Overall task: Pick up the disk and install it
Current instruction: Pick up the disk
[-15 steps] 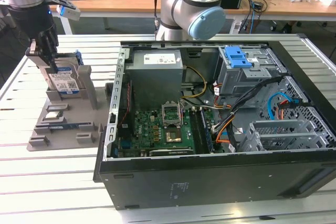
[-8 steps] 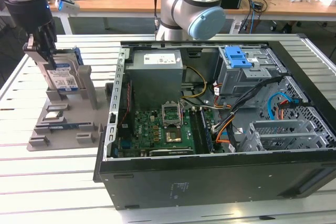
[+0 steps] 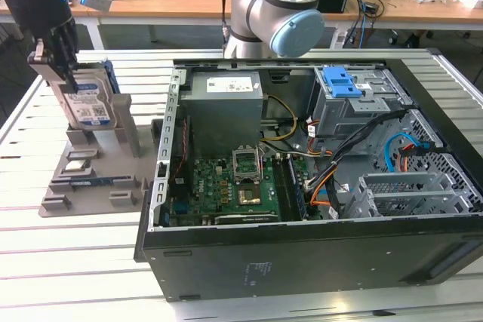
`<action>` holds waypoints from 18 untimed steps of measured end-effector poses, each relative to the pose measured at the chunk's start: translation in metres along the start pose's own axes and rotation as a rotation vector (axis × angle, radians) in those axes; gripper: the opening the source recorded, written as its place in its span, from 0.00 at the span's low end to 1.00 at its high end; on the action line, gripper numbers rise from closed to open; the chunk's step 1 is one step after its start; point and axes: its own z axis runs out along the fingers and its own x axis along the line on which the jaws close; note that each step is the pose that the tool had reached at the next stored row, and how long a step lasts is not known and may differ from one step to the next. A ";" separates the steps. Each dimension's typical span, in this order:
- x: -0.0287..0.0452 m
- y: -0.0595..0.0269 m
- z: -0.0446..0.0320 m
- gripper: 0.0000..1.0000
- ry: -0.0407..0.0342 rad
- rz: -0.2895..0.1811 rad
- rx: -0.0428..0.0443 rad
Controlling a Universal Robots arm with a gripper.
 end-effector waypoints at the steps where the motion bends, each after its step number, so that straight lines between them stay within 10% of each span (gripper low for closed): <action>1: -0.0001 0.0001 -0.0019 0.37 -0.0001 0.000 0.0000; 18: -0.0011 0.0018 -0.0396 0.37 0.0000 0.000 -0.0001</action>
